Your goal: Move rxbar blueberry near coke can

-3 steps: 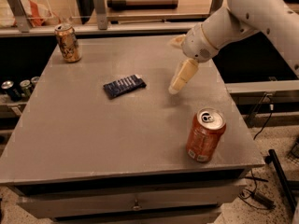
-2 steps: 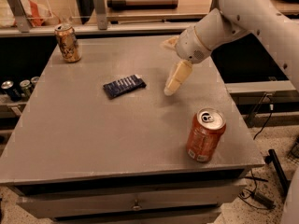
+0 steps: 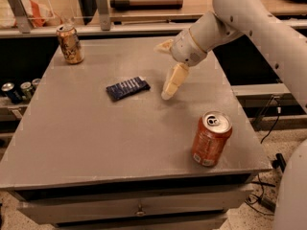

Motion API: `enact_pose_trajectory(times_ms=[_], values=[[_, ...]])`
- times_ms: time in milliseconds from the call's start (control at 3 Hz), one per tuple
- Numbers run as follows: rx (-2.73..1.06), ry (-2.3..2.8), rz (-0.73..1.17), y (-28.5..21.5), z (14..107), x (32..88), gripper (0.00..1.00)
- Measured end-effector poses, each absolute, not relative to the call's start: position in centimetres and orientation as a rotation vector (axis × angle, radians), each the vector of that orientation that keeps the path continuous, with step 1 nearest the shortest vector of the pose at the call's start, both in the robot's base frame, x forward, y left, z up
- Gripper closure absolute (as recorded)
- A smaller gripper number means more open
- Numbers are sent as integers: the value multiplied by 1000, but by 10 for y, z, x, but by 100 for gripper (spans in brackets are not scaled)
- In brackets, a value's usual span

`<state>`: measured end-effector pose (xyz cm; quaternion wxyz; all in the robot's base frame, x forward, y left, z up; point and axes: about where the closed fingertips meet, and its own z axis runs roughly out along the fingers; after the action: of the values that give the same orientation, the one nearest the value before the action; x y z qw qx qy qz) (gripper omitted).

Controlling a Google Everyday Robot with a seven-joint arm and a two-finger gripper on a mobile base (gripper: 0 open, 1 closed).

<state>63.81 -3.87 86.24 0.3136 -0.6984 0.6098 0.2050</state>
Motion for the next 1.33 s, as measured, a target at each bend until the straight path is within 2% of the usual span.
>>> enact_pose_trajectory(times_ms=[333, 667, 1333], values=[[-1842, 1607, 542, -38, 862, 638, 0], [-1800, 1625, 575, 5, 852, 640, 0], [-1848, 1595, 589, 23, 845, 649, 0]])
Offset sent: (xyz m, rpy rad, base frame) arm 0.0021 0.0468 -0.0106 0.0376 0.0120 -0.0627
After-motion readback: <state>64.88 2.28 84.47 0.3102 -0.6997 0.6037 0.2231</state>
